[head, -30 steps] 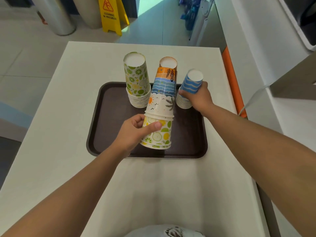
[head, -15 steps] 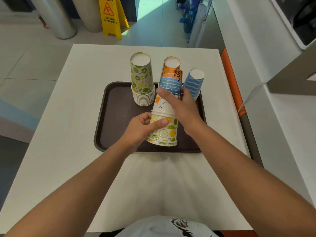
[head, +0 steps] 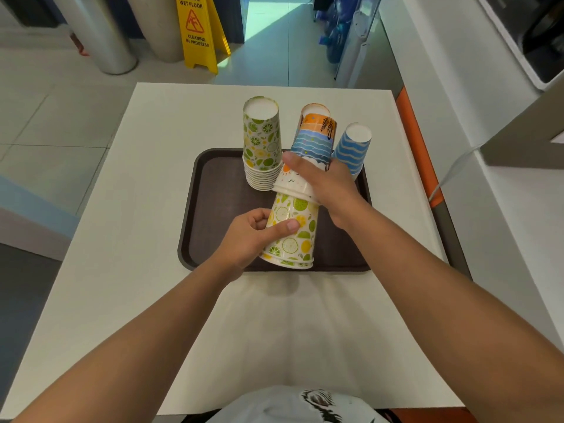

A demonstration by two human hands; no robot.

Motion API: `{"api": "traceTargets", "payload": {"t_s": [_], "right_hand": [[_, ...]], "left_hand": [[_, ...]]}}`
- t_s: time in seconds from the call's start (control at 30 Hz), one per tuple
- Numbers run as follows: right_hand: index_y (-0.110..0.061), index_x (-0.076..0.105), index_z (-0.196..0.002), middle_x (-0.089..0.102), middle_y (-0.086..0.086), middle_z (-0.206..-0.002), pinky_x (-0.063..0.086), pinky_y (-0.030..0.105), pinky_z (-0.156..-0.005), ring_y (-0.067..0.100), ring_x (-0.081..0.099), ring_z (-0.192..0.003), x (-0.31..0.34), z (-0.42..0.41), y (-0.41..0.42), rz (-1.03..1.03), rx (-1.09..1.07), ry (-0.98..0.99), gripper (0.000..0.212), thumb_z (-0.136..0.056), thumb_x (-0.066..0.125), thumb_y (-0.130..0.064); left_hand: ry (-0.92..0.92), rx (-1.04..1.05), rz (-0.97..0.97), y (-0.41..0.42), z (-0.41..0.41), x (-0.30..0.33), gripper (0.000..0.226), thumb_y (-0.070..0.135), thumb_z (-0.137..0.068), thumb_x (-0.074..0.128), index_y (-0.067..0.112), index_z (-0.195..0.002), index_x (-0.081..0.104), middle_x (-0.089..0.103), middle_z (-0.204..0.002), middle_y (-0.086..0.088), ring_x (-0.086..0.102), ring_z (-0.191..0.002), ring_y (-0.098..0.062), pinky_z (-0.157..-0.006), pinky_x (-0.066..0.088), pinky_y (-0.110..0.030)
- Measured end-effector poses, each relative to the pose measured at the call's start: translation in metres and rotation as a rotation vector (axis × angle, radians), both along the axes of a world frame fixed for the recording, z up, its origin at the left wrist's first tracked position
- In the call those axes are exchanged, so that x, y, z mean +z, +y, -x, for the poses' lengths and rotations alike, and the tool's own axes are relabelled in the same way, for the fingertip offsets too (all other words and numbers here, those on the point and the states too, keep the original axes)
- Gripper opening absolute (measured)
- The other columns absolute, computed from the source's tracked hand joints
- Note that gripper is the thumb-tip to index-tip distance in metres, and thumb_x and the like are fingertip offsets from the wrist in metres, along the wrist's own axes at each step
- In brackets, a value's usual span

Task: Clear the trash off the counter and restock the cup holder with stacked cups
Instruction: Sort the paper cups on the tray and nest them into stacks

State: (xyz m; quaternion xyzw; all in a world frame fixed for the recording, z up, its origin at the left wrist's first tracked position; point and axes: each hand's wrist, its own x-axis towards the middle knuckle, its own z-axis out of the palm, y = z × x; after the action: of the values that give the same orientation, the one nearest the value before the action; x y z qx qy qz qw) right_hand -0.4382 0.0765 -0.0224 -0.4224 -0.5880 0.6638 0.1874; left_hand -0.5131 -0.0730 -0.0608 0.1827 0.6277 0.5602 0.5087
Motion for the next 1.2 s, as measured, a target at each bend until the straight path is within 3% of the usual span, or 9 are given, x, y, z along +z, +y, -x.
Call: {"api": "traceTargets", "payload": {"t_s": [0.1, 0.23, 0.4, 0.57, 0.7, 0.83, 1.2], "right_hand": [[-0.014, 0.065, -0.112, 0.075, 0.0, -0.1, 0.059, 0.036, -0.083, 0.014, 0.073, -0.089, 0.009, 0.006, 0.014, -0.008, -0.045, 0.001, 0.057, -0.067, 0.085, -0.043], [-0.014, 0.067, -0.106, 0.076, 0.001, -0.097, 0.059, 0.039, -0.084, 0.016, 0.074, -0.087, 0.027, 0.016, 0.041, -0.046, -0.13, 0.056, 0.05, -0.068, 0.085, -0.039], [-0.013, 0.06, -0.116, 0.072, -0.004, -0.104, 0.058, 0.024, -0.078, 0.006, 0.07, -0.09, 0.051, 0.042, 0.082, -0.339, -0.301, 0.142, 0.068, -0.063, 0.085, -0.046], [-0.01, 0.041, -0.121, 0.057, 0.003, -0.118, 0.051, 0.035, -0.093, 0.017, 0.059, -0.108, 0.011, 0.065, 0.084, -0.519, -0.265, -0.004, 0.078, -0.067, 0.08, -0.052], [-0.007, 0.04, -0.127, 0.052, 0.01, -0.124, 0.045, 0.04, -0.097, 0.025, 0.05, -0.115, -0.031, 0.066, 0.079, -0.573, -0.179, -0.161, 0.066, -0.078, 0.073, -0.037], [-0.007, 0.041, -0.13, 0.055, 0.007, -0.129, 0.047, 0.032, -0.099, 0.02, 0.055, -0.118, -0.053, 0.059, 0.073, -0.541, -0.077, -0.208, 0.068, -0.079, 0.077, -0.032], [-0.006, 0.029, -0.146, 0.045, 0.008, -0.144, 0.037, 0.021, -0.098, 0.02, 0.045, -0.131, -0.027, 0.047, 0.055, -0.522, -0.137, -0.184, 0.087, -0.078, 0.08, -0.027]], "left_hand": [[0.01, -0.008, 0.014, -0.003, 0.003, -0.002, 0.054, 0.034, -0.062, 0.081, 0.011, -0.109, 0.068, 0.079, -0.099, -0.002, 0.076, -0.091, -0.02, -0.074, 0.061, -0.03], [0.003, 0.01, 0.01, -0.006, 0.01, -0.005, 0.054, 0.033, -0.061, 0.081, 0.011, -0.109, 0.068, 0.079, -0.099, -0.002, 0.076, -0.092, -0.02, -0.072, 0.061, -0.03], [0.002, 0.045, 0.006, -0.008, 0.022, -0.008, 0.053, 0.031, -0.064, 0.08, 0.01, -0.111, 0.067, 0.079, -0.099, -0.002, 0.076, -0.091, -0.02, -0.069, 0.061, -0.027], [0.021, 0.069, 0.008, -0.008, 0.034, -0.011, 0.056, 0.032, -0.065, 0.079, 0.01, -0.115, 0.067, 0.078, -0.103, -0.002, 0.076, -0.094, -0.021, -0.075, 0.062, -0.03], [0.023, 0.089, 0.015, -0.008, 0.041, -0.012, 0.059, 0.034, -0.066, 0.078, 0.009, -0.118, 0.066, 0.077, -0.107, -0.003, 0.075, -0.097, -0.021, -0.081, 0.061, -0.034], [0.016, 0.114, -0.004, -0.007, 0.045, -0.011, 0.06, 0.037, -0.067, 0.077, 0.008, -0.119, 0.066, 0.077, -0.107, -0.004, 0.075, -0.097, -0.021, -0.079, 0.061, -0.031], [0.072, 0.17, -0.105, 0.0, 0.061, 0.023, 0.059, 0.038, -0.069, 0.085, 0.008, -0.116, 0.066, 0.078, -0.105, -0.002, 0.075, -0.097, -0.02, -0.077, 0.06, -0.029]]}}
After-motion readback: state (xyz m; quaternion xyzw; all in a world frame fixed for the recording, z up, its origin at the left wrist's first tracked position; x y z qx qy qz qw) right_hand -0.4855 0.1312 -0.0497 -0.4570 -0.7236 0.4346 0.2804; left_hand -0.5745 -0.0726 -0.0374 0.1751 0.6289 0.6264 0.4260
